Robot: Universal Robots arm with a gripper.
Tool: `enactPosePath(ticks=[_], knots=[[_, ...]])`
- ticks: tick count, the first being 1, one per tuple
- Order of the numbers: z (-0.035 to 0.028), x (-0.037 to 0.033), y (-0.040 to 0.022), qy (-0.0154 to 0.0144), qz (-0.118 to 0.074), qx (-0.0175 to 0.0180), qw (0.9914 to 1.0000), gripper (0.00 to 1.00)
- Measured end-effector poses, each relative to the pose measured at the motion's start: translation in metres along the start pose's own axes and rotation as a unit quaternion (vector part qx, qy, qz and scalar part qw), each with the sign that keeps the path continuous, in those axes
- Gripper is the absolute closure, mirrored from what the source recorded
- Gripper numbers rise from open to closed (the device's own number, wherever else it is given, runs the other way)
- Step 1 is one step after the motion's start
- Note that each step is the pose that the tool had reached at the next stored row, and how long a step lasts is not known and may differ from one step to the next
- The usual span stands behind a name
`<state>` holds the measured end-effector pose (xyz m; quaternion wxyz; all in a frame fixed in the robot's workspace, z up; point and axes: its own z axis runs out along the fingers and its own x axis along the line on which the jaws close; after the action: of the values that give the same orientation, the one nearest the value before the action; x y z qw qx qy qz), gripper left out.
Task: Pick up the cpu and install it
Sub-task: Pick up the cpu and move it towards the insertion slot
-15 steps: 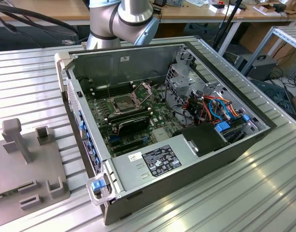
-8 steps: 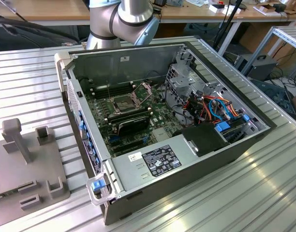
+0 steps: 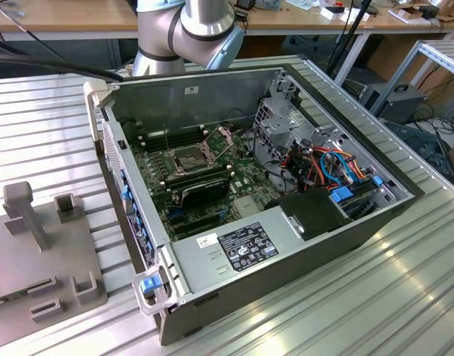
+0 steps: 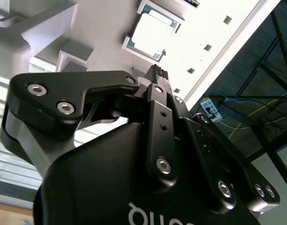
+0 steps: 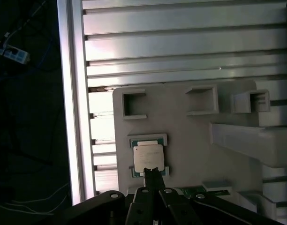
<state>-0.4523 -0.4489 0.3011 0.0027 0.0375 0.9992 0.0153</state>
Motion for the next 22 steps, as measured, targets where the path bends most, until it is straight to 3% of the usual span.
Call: enactPosePath(ticks=[10, 22], knots=[[0.0144, -0.0002, -0.0034, 0.0000, 0.000, 0.0000, 1.00000, 0.89], [0.0349, -0.0006, -0.0123, 0.0000, 0.000, 0.0000, 1.00000, 0.89]])
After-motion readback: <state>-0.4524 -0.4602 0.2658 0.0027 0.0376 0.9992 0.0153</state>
